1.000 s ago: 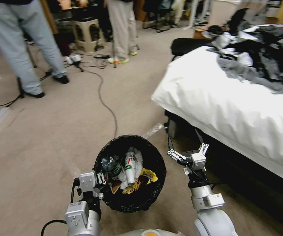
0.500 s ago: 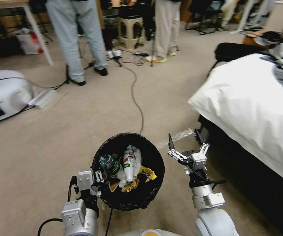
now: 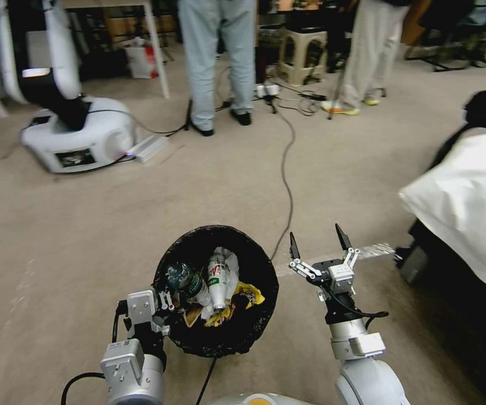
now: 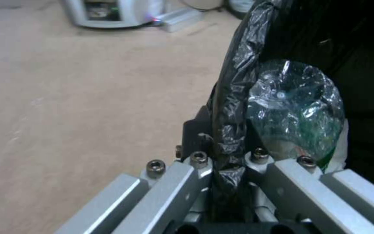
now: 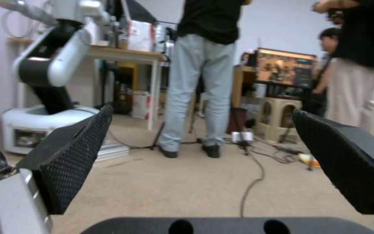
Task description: Pick up the trash bin, then pick up the garbage from the floor and place it into the trash bin.
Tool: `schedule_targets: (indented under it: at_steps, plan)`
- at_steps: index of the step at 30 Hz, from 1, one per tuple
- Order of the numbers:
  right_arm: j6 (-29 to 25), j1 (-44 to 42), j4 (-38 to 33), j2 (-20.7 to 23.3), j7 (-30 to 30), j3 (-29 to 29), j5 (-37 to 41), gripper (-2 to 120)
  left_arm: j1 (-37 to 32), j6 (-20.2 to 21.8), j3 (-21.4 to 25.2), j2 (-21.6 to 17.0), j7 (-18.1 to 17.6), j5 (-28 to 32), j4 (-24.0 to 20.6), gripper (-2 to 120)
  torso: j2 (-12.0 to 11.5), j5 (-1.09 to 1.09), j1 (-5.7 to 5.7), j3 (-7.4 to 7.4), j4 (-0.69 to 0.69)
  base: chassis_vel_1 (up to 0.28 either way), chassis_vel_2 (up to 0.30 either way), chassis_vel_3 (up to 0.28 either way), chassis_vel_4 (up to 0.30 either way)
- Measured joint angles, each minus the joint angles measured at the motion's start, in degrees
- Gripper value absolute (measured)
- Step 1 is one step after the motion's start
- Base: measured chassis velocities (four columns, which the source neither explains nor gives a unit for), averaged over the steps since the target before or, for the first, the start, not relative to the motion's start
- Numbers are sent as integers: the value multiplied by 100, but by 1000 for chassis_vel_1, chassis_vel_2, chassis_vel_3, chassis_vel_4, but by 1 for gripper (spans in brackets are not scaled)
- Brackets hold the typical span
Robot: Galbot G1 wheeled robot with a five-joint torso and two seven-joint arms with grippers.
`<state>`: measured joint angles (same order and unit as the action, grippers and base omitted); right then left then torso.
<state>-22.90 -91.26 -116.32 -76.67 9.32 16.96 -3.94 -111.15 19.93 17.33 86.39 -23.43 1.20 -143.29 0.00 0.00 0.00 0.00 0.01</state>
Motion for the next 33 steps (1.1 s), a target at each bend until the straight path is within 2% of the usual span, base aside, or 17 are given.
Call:
schedule_targets:
  at_steps: [10, 18, 22, 24, 27, 29, 31, 33]
  plan:
    - [-30, -33, 2, -30, -8, 3, -61, 100, 27, -17, 1, 30, -30, -8, 44, 0, 0, 0, 1, 0, -3, 48, 51, 58, 53]
    - [-59, -51, 3, -20, -14, 27, -63, 100, 209, 103, 360, 37, -135, 265, 112, 0, 0, 0, 0, 0, -1, 0, 0, 0, 0]
    - [-91, -90, 9, -30, -17, 27, -90, 100, 439, 352, 646, 27, -295, 648, 270, 0, 0, 0, 0, 0, -1, 0, 0, 0, 0]
    - [-100, -103, 19, -33, -18, 27, -107, 100, 670, 609, 851, 5, -520, 1105, 414, 0, 0, -1, 0, 0, -1, 0, 0, 0, 0]
    - [-103, -111, 22, -31, -20, 36, -114, 100, 818, 728, 1021, -13, -605, 1325, 513, 0, 0, -1, 0, 0, -1, 0, 0, 0, 0]
    - [-109, -128, 23, -27, -29, 66, -127, 100, 1164, 925, 1418, -58, -807, 1825, 740, 0, 0, -2, 0, 0, -1, 0, 0, 0, 0]
    - [-111, -133, 23, -27, -31, 76, -133, 100, 1256, 979, 1531, -73, -869, 1978, 798, 0, 0, -1, 0, 0, -1, 0, 0, 0, 0]
    - [-114, -145, 23, -28, -37, 82, -153, 100, 1438, 1183, 1724, -114, -1131, 2450, 935, 0, 0, 0, 0, 0, -1, 0, 0, 0, 0]
